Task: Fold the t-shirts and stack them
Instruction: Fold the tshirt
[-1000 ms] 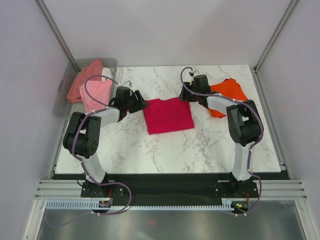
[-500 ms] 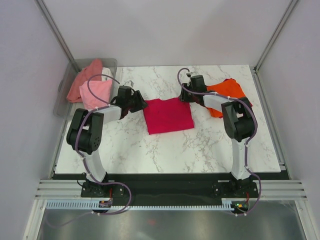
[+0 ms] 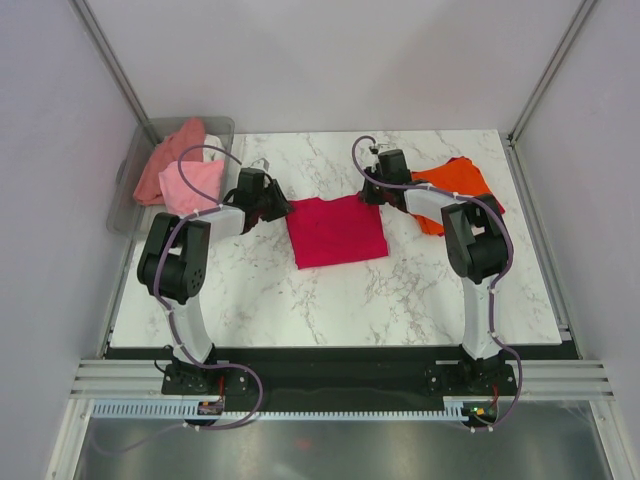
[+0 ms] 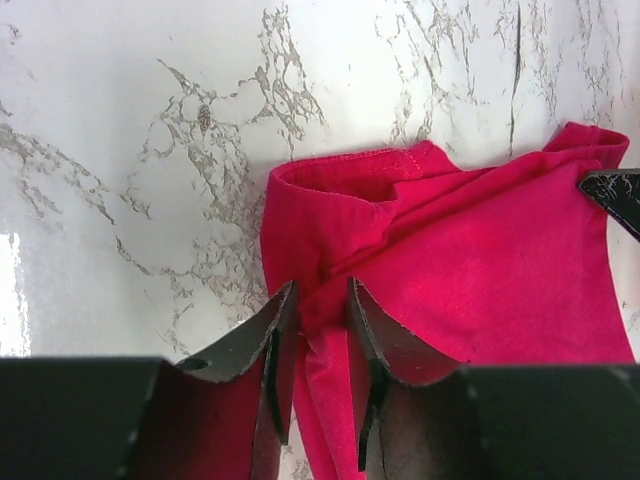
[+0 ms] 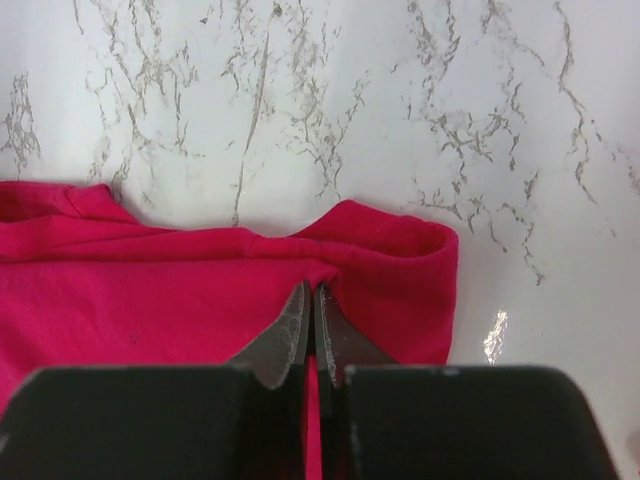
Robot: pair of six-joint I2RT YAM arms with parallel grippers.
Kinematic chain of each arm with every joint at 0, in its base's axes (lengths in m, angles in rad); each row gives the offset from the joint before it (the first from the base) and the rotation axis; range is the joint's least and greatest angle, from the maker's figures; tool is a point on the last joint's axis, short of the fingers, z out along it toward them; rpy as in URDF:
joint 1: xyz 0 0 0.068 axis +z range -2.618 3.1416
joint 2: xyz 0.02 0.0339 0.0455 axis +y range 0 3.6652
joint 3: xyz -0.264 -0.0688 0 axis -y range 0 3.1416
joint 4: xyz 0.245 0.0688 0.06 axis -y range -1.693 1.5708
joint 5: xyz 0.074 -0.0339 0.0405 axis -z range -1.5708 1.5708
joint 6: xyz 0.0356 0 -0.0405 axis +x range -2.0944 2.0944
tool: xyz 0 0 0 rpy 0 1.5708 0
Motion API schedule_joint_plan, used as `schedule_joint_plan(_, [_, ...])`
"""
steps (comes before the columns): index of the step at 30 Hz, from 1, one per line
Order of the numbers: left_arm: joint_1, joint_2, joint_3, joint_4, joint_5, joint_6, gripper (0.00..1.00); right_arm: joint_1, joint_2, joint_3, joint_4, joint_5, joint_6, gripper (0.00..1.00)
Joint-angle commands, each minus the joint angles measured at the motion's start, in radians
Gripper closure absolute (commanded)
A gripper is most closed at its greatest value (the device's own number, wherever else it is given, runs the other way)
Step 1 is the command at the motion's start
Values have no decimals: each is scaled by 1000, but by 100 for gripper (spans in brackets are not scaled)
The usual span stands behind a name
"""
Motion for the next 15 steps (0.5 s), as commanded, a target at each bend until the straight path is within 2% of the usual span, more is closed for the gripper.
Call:
schedule_joint_plan(1, [1, -19, 5, 7, 5, 36, 68, 8, -13, 20, 24, -10, -8, 95])
schedule_joint_plan(3, [0, -39, -9, 10, 7, 36, 64, 8, -30, 10, 33, -7, -2, 99])
schedule_joint_plan(5, [1, -56, -18, 12, 2, 33, 47, 9, -47, -17, 58, -6, 6, 100])
schedule_joint_plan(7, [0, -62, -26, 17, 5, 29, 46, 9, -64, -32, 73, -4, 7, 100])
schedule_joint_plan(8, [0, -62, -27, 17, 7, 29, 47, 11, -64, -33, 73, -4, 9, 100])
schedule_joint_plan(11, [0, -57, -36, 21, 18, 23, 62, 11, -59, -30, 73, -4, 9, 100])
schedule_joint_plan(15, [-2, -51, -41, 40, 33, 19, 75, 11, -59, -32, 73, -5, 7, 100])
